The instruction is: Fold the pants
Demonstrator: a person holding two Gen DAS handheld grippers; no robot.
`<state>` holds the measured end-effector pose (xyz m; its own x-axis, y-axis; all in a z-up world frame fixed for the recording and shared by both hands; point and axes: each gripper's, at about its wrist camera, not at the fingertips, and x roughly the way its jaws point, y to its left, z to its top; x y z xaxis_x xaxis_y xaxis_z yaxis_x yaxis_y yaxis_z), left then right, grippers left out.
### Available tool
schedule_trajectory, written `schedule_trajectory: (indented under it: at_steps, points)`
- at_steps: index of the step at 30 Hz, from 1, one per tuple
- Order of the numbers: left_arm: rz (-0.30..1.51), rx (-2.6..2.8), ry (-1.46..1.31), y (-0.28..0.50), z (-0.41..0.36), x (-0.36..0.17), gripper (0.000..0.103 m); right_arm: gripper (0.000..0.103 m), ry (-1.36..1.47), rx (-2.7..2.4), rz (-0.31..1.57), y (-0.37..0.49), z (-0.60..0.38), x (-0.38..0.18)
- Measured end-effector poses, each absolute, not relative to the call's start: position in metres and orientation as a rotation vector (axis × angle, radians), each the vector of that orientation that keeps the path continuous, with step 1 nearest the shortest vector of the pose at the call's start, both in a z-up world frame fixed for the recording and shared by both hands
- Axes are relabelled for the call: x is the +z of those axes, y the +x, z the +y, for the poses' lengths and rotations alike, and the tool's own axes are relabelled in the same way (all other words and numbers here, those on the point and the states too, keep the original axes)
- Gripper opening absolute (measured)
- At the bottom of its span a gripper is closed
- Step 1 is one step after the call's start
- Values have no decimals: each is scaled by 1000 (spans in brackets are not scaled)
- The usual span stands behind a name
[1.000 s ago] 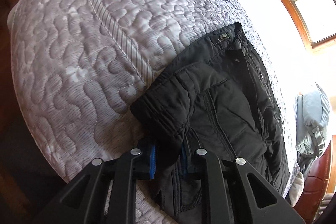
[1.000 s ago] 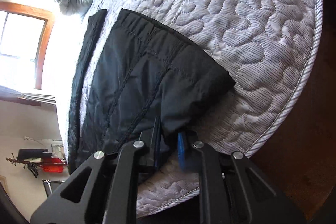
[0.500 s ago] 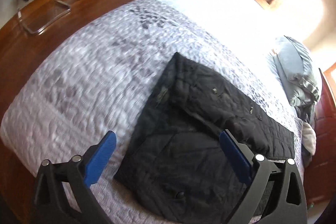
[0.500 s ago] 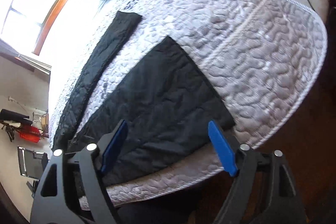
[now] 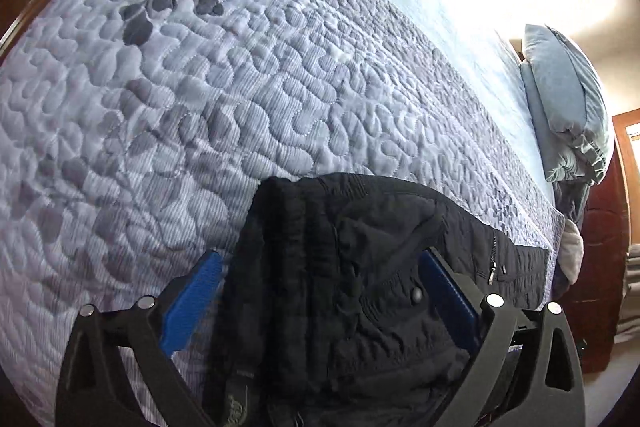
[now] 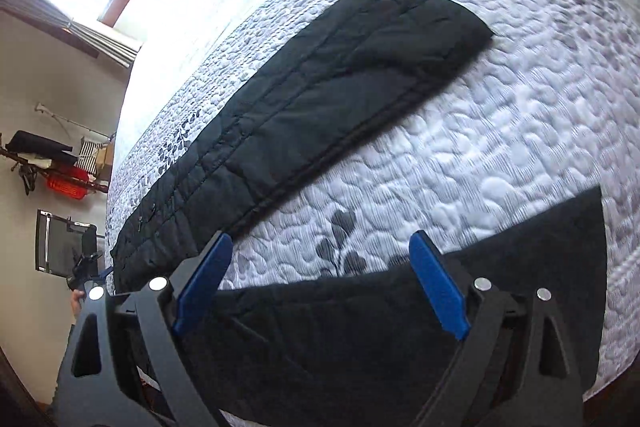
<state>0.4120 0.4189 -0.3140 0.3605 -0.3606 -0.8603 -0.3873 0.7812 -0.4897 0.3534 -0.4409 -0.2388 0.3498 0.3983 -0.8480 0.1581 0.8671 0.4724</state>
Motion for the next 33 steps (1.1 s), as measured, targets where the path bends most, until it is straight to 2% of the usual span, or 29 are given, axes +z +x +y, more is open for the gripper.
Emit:
schedule_trajectory:
  at_steps: [10, 12, 14, 16, 17, 18, 20, 28, 30, 31, 32, 33]
  points:
    - [1307, -101, -613, 435, 407, -334, 97, 91, 401, 256, 1223, 473, -444, -233]
    - [1312, -74, -585, 440, 403, -335, 88, 91, 381, 225, 1226, 506, -461, -233]
    - [1314, -43, -572, 443, 404, -336, 73, 91, 368, 194, 1226, 536, -477, -235]
    - [1312, -26, -588, 443, 407, -336, 64, 91, 363, 167, 1229, 565, -495, -240]
    - [1304, -23, -602, 443, 409, -336, 52, 91, 365, 157, 1228, 578, -504, -244]
    - [1303, -29, -631, 443, 412, -337, 47, 91, 370, 154, 1232, 589, -510, -249]
    - [1295, -12, -627, 441, 411, -337, 42, 91, 362, 149, 1257, 612, -519, -264]
    - [1288, 53, -605, 437, 411, -339, 37, 91, 295, 187, 1330, 657, -521, -312]
    - [1290, 65, -606, 438, 408, -339, 37, 84, 280, 220, 1347, 658, -517, -316]
    - [1292, 71, -600, 438, 406, -339, 36, 71, 258, 223, 1353, 657, -515, -316]
    - [1292, 78, -593, 439, 404, -338, 35, 51, 248, 232, 1362, 655, -513, -317]
    - [1289, 88, -587, 439, 403, -337, 33, 39, 235, 227, 1369, 654, -514, -317]
